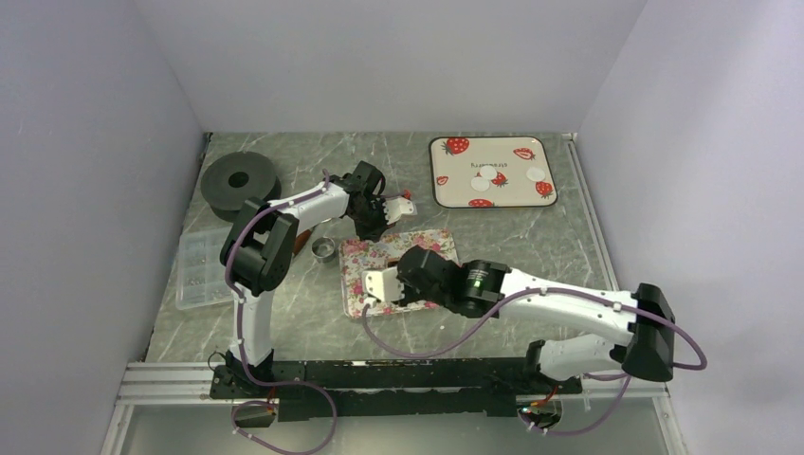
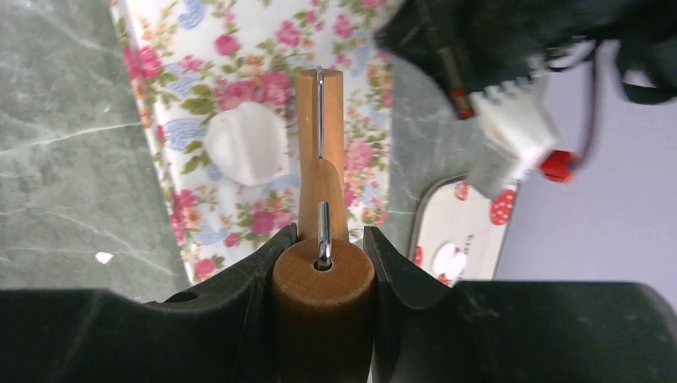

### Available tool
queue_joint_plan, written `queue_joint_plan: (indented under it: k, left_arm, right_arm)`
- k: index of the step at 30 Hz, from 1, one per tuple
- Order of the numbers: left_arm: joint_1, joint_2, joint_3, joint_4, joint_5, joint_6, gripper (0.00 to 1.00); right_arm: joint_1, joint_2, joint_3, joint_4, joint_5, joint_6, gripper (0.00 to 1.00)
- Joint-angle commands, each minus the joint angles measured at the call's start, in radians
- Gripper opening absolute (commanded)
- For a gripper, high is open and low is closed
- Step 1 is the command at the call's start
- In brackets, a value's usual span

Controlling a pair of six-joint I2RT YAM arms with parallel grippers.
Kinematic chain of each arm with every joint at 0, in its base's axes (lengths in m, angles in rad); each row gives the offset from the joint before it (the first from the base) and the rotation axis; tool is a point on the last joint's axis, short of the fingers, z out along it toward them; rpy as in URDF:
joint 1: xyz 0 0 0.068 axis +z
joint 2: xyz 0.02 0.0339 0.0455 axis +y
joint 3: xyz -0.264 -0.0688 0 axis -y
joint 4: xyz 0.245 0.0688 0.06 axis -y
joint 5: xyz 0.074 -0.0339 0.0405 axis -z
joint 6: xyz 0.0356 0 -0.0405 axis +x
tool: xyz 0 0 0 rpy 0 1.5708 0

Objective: Roll out the dumpling wrappers from the dough
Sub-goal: Flatten out the dough on the work surface.

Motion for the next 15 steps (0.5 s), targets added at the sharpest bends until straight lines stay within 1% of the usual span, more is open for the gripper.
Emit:
queue_joint_plan:
  k: [1, 3, 5, 7, 9, 12, 15]
  left_arm:
    - [-0.016, 0.11, -0.051, -0.057, -0.069, -0.01, 0.0]
    - [-0.018, 0.111, -0.05, -0.057, -0.071, -0.01, 0.0]
    - [-0.02, 0.108, -0.052, -0.057, -0.072, -0.008, 0.0]
    - [-0.021, 0.107, -0.054, -0.055, -0.072, -0.008, 0.0]
    - [-0.022, 0.107, -0.053, -0.054, -0.074, -0.008, 0.0]
    - [-0.021, 0.109, -0.053, -0.056, -0.072, -0.008, 0.0]
    - [-0.022, 0.112, -0.052, -0.057, -0.075, -0.008, 0.0]
  right_arm:
    - [-0.002, -0.087, 0.159, -0.072, 0.068, 0.036, 0.0]
    - [-0.002, -0.12, 0.177, -0.105, 0.061, 0.028, 0.0]
    - [0.008, -0.161, 0.165, -0.159, 0.021, 0.006, 0.0]
    - [0.032, -0.208, 0.123, -0.214, -0.021, -0.035, 0.0]
    - [0.077, -0.237, 0.078, -0.256, -0.031, -0.068, 0.0]
    - [0.134, -0.219, 0.043, -0.33, -0.003, -0.072, 0.0]
    - [0.157, -0.197, 0.027, -0.365, 0.0, -0.068, 0.0]
